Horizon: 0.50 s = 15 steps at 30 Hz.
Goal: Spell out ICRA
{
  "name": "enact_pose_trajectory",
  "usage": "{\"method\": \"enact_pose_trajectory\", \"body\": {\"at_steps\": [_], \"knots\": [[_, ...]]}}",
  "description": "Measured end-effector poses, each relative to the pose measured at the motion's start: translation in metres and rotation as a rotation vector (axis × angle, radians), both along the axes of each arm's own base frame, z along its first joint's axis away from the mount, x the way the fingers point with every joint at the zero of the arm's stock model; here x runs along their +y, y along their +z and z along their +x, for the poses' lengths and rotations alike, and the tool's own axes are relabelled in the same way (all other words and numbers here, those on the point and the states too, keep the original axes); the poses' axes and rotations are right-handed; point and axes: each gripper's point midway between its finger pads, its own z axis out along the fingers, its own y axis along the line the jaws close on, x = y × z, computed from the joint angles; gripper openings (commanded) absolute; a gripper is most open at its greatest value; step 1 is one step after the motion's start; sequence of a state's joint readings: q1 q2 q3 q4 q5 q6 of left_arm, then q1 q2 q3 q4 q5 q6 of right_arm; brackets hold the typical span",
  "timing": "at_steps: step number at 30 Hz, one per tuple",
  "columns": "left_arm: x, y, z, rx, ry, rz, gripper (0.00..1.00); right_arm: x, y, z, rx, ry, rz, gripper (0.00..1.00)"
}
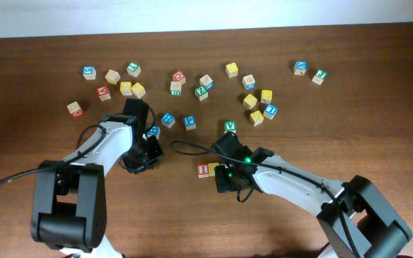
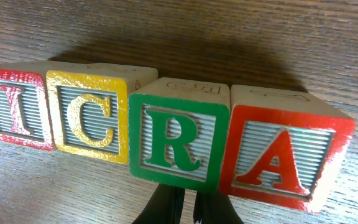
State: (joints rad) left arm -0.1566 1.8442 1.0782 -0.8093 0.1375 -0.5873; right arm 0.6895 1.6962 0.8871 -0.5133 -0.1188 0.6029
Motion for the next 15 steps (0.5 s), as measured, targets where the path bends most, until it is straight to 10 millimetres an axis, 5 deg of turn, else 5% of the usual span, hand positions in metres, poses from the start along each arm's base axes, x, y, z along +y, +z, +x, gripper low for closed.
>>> {"method": "enact_pose_trajectory", "body": {"at_steps": [15], "knots": [[-0.0001,0.0,0.0,0.0,0.0,0.0,0.09,0.0016,0.0001,0.0022,-0.009,0.0,0.006,0.04]]}}
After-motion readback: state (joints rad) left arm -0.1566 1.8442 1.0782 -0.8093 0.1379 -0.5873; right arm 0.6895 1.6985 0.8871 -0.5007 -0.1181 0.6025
